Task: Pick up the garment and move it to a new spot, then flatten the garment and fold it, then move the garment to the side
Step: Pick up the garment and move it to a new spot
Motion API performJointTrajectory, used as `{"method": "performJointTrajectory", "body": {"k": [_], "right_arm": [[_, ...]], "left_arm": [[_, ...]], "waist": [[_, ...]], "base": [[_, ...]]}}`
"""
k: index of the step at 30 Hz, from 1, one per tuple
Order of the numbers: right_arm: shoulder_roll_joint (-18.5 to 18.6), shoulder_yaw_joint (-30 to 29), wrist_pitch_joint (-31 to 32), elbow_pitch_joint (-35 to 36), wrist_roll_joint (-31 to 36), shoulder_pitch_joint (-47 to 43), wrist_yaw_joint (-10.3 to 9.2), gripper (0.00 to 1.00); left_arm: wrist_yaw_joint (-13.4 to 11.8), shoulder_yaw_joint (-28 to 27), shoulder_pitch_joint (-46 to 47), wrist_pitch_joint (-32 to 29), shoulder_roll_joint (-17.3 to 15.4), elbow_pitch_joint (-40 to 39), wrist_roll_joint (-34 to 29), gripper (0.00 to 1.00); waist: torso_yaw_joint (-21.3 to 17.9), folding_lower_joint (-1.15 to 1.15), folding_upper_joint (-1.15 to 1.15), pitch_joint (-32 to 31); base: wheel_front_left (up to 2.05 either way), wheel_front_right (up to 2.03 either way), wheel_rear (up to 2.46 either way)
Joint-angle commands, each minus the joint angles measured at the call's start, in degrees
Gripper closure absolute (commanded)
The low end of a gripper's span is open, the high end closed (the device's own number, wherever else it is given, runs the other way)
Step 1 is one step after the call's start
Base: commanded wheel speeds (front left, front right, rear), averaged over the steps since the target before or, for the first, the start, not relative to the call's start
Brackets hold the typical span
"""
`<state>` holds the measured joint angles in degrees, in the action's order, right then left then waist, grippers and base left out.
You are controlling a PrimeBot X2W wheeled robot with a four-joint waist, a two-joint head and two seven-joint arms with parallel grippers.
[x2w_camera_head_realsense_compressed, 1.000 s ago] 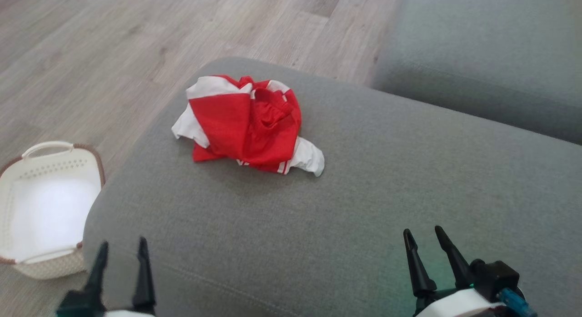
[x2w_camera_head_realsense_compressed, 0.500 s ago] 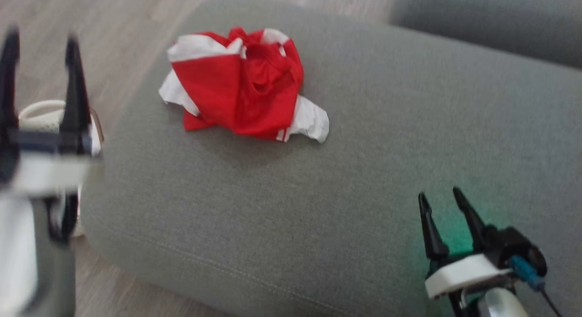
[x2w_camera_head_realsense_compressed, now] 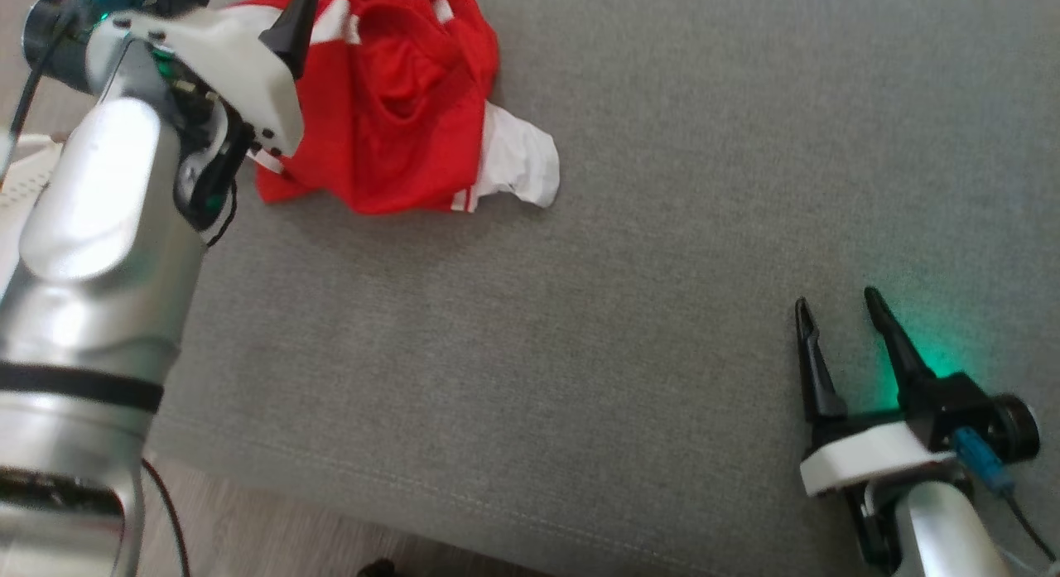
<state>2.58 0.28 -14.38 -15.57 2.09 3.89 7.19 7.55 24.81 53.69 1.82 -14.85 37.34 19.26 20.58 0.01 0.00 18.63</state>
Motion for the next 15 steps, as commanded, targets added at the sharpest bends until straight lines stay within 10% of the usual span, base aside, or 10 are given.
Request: {"method": "performJointTrajectory", "body": {"k": [1, 11, 12, 13, 14, 15], "right_arm": [[0.3, 1.1, -0.6, 2.0, 0.8, 1.9, 0.3, 0.0], [0.3, 0.4, -0.6, 3.3, 2.0, 3.7, 0.3, 0.0], [0.3, 0.4, -0.6, 3.3, 2.1, 3.7, 0.3, 0.0], [0.3, 0.3, -0.6, 3.2, 2.1, 3.7, 0.3, 0.0], [0.3, 0.2, -0.6, 3.2, 2.1, 3.8, 0.3, 0.0], [0.3, 0.1, -0.6, 3.1, 2.1, 3.7, 0.3, 0.0]], "left_arm": [[-0.1, -0.6, 4.0, -1.6, -3.3, 1.7, 1.0, 0.0], [-0.1, 1.0, 9.2, -3.3, -1.3, 22.0, 3.2, 0.0], [-0.1, 0.8, 9.4, -2.8, -1.0, 23.1, 3.5, 0.1], [-0.1, 0.9, 9.7, -2.1, -0.9, 24.0, 3.7, 0.71], [-0.1, 0.9, 10.0, -1.4, -0.7, 24.8, 3.9, 1.0], [-0.1, 1.1, 10.3, -0.6, -0.5, 25.4, 4.1, 1.0]], "waist": [[-0.9, -0.01, 0.0, 2.4], [-2.2, -0.01, 0.0, 6.9], [-2.2, -0.01, 0.0, 7.0], [-2.2, -0.01, 0.0, 7.1], [-2.2, -0.01, 0.0, 7.0], [-2.1, -0.01, 0.0, 6.7]], "base": [[0.0, 0.0, 0.0], [0.0, 0.0, 0.0], [0.0, 0.0, 0.0], [0.0, 0.0, 0.0], [0.0, 0.0, 0.0], [0.0, 0.0, 0.0]]}}
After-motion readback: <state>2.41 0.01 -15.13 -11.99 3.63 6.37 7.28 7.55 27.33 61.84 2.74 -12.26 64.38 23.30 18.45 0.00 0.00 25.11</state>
